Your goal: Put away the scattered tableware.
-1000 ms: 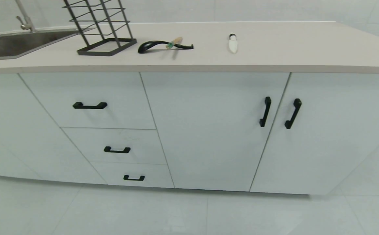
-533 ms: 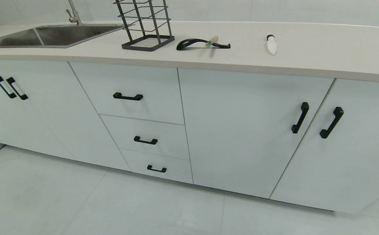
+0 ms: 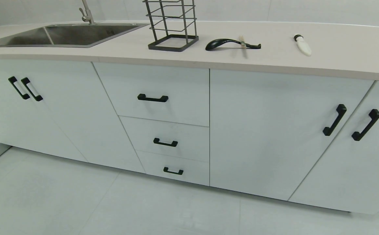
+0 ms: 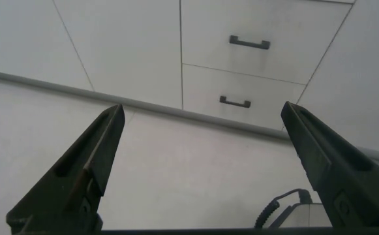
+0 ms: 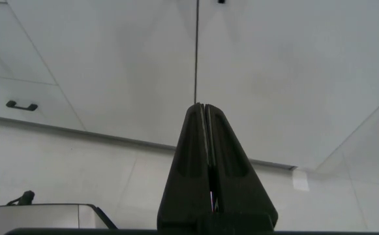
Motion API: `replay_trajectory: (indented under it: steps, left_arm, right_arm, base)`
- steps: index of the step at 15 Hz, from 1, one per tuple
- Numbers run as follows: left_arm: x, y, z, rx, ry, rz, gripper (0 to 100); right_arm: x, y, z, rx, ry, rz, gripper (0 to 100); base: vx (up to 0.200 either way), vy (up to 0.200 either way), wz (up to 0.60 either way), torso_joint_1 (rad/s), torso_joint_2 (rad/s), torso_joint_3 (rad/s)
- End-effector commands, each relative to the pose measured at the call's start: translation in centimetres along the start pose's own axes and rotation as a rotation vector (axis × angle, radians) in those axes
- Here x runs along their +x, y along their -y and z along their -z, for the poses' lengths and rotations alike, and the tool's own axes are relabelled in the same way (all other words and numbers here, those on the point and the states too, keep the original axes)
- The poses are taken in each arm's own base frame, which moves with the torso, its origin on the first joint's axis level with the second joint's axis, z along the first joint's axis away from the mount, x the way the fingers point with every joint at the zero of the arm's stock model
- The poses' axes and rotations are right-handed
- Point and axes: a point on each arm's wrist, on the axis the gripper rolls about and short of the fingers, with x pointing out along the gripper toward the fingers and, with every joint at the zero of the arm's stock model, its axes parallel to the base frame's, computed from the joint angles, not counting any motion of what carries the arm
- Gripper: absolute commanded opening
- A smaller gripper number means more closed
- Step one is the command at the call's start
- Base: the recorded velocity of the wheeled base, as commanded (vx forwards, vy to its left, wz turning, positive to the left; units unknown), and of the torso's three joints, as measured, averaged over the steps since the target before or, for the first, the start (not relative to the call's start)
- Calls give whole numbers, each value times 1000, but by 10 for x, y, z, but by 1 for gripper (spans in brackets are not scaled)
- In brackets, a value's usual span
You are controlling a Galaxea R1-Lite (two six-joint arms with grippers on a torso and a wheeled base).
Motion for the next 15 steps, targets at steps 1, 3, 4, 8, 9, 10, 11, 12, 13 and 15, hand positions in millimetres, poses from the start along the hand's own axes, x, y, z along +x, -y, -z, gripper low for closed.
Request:
replay_trajectory:
  steps: [1, 3, 4, 8, 9, 10, 11, 12, 13, 15]
  left_arm:
    - [0, 0, 0, -1, 0, -1, 100]
    - [0, 0, 0, -1, 0, -1, 100]
    - [0, 0, 0, -1, 0, -1, 100]
    - [0, 0, 0, -7, 0, -1, 100]
    - [0, 0, 0, -8, 0, -1, 100]
    - [0, 0, 0, -10, 0, -1, 100]
    - [0, 0, 0, -10, 0, -1, 100]
    - [0, 0, 0, -8, 0, -1, 100]
    - [0, 0, 0, -8, 0, -2, 100]
    - [0, 0, 0, -10, 0, -2, 100]
  right_arm:
    - [0, 0, 0, 0, -2, -1, 0]
    - [0, 0, 0, 0, -2, -1, 0]
    - [0, 0, 0, 0, -2, 1, 0]
    - [0, 0, 0, 0, -2, 1, 0]
    - [0, 0, 0, 0, -2, 1, 0]
    - [0, 0, 0, 0, -2, 1, 0]
    - [0, 0, 0, -2, -2, 1, 0]
    - [0, 0, 0, 0, -2, 1, 0]
    - [0, 0, 0, 0, -2, 1, 0]
    - [0, 0, 0, 0, -2, -1, 0]
  base:
    - [200, 200, 0, 2, -2, 7]
    - [200, 200, 0, 0, -2, 2]
    - [0, 0, 0, 0, 0, 0]
    - [0, 0, 0, 0, 0, 0]
    - [0, 0, 0, 0, 0, 0]
    - [0, 0, 0, 0, 0, 0]
    - [0, 0, 0, 0, 0, 0]
    - [0, 0, 0, 0, 0, 0]
    - [0, 0, 0, 0, 0, 0]
    - [0, -200, 0, 0, 5, 9]
